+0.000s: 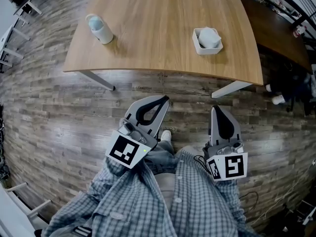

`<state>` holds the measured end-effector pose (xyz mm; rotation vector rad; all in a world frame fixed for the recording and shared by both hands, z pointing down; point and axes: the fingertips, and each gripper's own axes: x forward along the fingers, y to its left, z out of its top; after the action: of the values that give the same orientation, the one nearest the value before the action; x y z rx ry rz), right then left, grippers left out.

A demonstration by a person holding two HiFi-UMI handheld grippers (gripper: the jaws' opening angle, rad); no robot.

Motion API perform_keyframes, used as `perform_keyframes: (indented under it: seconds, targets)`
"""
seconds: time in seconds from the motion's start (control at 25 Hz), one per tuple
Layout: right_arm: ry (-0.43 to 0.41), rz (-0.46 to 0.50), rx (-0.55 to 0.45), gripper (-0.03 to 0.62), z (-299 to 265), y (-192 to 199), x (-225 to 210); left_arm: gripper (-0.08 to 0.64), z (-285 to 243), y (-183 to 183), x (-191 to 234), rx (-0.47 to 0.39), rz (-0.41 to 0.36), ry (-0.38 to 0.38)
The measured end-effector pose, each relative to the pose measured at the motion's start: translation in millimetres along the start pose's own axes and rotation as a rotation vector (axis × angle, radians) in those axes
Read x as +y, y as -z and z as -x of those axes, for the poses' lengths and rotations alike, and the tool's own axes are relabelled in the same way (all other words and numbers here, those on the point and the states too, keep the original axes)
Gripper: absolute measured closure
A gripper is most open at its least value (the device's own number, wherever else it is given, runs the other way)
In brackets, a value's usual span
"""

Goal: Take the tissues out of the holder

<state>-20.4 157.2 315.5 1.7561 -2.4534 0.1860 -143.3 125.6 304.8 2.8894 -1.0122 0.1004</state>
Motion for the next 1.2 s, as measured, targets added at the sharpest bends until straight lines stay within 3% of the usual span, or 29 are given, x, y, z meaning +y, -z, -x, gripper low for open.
perform_keyframes:
  seconds: [1.2]
  targets:
    - [-0.006, 0.020, 0.002, 0.583, -5, -1, -1, 0.554, 4, -5, 11, -0.019, -0.030, -0.028]
